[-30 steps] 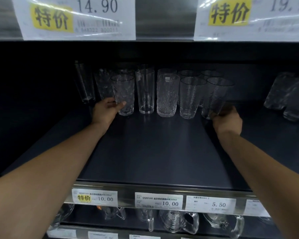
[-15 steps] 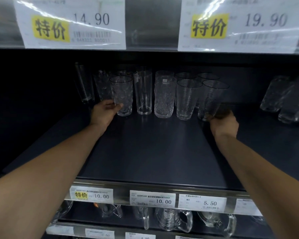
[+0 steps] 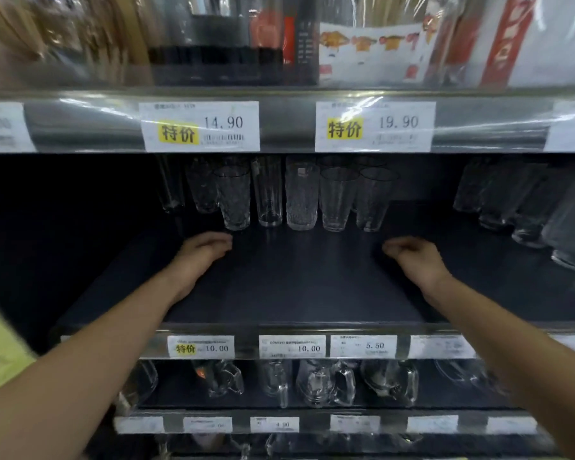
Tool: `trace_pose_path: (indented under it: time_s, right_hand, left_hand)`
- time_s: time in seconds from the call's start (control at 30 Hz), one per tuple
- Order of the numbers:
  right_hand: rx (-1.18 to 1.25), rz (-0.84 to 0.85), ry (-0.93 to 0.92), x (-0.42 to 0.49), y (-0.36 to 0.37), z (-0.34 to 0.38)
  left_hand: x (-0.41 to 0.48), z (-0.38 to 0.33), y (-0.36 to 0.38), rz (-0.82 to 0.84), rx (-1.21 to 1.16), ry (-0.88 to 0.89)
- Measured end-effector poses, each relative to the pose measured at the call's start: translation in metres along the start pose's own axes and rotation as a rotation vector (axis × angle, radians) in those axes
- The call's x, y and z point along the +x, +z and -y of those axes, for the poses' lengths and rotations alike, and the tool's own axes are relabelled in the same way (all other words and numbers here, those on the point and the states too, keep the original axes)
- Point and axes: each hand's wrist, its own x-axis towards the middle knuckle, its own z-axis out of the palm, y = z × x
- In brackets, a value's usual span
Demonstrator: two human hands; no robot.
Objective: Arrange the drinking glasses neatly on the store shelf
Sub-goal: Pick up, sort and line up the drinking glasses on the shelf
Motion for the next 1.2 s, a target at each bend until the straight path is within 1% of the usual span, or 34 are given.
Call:
trace_pose_path:
  time_s: [0.07,0.13,0.2,0.27,0.33,0.43,0.6,0.8,0.97,1.07,1.2]
  right_hand:
    - [-0.093,0.093,-0.004,-0.021,-0.011,0.001]
    - [-0.215,0.145,-0.039,-0.049,-0.023,0.003]
    - [-0.248,0.117,-0.118,-0.082,-0.037,0.004]
    - [-0.22,0.101,-0.179,-0.119,-0.05,0.005]
    - [-0.186,0.079,-0.188,-0.151,-0.064,0.002]
    - [-0.121,0.017,-0.132,-0.19,-0.09,-0.007]
    - [0.02,-0.171,-0.079,-0.244,-0.14,-0.022]
    - [0.067,-0.337,-0.004,-0.289,-0.198,-0.046]
    - [0.111,-0.44,0.081,-0.306,-0.254,-0.074]
    - [0.125,-0.481,0.123,-0.306,-0.296,-0.096]
    - [0.141,-0.493,0.135,-0.293,-0.357,-0.129]
  left_hand:
    - [-0.018,-0.005,-0.001,0.091,-0.071,-0.019]
    - [-0.037,-0.01,0.003,0.113,-0.092,-0.045]
    - [-0.056,-0.017,0.013,0.116,-0.127,-0.072]
    - [-0.077,-0.023,0.028,0.133,-0.137,-0.081]
    - [-0.101,-0.028,0.046,0.127,-0.115,-0.017]
    - [-0.14,-0.04,0.075,0.139,-0.143,0.12]
    - [-0.191,-0.06,0.127,0.278,-0.252,0.18]
    - [-0.229,-0.084,0.206,0.449,-0.298,0.216]
    - [-0.256,-0.107,0.281,0.565,-0.295,0.238]
    - [-0.268,-0.118,0.329,0.604,-0.273,0.24]
    - [-0.281,-0.131,0.395,0.601,-0.257,0.223]
